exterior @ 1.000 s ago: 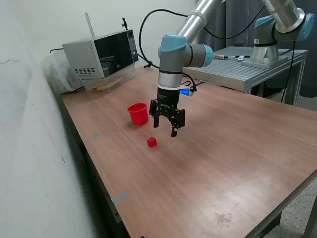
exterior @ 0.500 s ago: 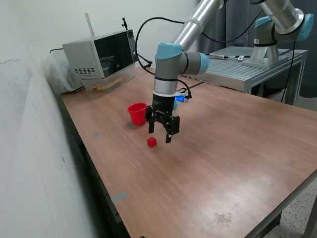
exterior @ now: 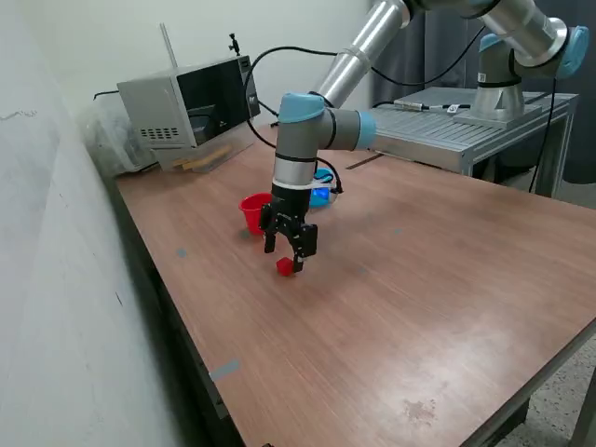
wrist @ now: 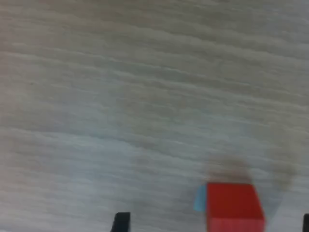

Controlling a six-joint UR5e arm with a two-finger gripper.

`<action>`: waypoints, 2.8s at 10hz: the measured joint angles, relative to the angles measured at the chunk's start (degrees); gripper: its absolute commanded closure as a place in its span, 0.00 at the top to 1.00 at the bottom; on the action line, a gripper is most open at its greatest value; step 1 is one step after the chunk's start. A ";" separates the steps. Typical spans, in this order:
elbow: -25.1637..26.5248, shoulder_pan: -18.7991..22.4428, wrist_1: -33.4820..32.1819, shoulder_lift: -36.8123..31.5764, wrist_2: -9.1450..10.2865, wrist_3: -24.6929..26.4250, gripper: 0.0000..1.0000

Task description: Place red objects in the red bin, and blue objects in the blue bin.

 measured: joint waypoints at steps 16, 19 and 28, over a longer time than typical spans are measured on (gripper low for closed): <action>7.04 -1.96 2.32 -14.22 -1.31 -0.43 0.00; 9.74 -6.42 2.98 -16.94 -1.97 -0.55 0.00; 12.09 -13.29 3.09 -16.52 -1.66 -0.78 0.00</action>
